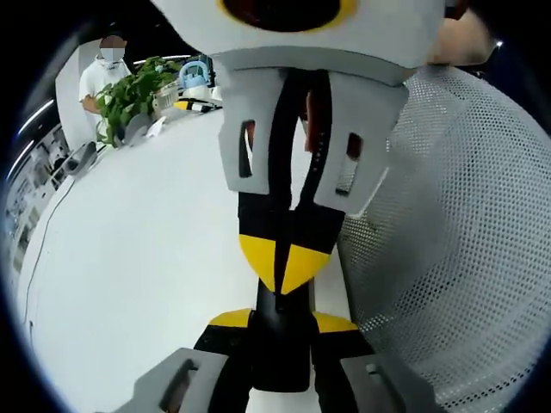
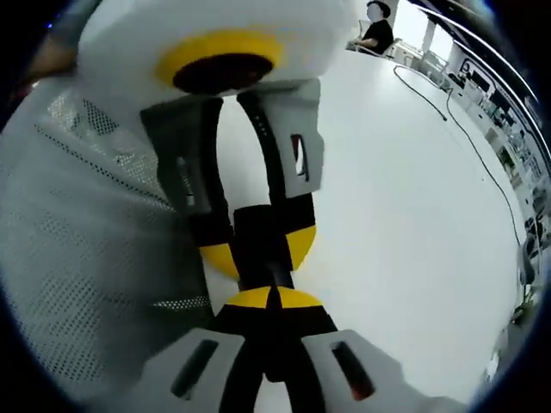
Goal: Press the specified remote control buttons in sequence, fully releasing each button before pressing the next.
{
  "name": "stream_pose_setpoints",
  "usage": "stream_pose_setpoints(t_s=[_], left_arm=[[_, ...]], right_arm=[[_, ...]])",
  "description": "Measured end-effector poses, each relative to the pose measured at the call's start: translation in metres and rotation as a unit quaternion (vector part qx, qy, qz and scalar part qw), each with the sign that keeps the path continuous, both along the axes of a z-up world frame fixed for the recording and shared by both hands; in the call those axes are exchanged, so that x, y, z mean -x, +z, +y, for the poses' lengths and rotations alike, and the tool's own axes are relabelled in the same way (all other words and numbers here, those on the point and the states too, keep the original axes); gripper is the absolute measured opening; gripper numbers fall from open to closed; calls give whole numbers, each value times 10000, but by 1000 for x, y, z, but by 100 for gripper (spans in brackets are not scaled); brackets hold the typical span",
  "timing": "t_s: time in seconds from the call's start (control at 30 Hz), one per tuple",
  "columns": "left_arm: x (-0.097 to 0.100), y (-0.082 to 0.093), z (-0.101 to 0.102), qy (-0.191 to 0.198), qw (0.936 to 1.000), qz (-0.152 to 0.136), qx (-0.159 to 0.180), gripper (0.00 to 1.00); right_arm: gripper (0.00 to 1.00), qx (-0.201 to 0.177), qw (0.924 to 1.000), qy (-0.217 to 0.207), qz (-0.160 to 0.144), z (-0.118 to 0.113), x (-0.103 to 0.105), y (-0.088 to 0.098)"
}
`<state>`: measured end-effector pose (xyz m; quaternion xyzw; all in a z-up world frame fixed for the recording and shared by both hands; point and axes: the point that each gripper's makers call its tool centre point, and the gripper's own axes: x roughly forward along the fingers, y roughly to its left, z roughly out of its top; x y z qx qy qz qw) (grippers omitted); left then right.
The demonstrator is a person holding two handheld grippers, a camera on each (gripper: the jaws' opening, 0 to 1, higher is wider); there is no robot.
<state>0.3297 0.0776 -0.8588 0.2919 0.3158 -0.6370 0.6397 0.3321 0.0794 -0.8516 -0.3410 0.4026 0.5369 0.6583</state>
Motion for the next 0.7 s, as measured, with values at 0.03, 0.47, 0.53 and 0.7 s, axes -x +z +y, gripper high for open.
stream_pose_setpoints(t_s=[0.03,0.47,0.53,0.7], left_arm=[[0,0,0,2,10000,2,2,25],[0,0,0,24,10000,-1,17,25],[0,0,0,25,10000,2,19,25],[0,0,0,24,10000,1,17,25]], right_arm=[[0,-3,10000,26,-55,0,-1,0],[0,-200,9997,25,-154,3,0,2],[0,-213,9997,40,-148,5,0,2],[0,-98,9990,276,-335,6,-1,1]])
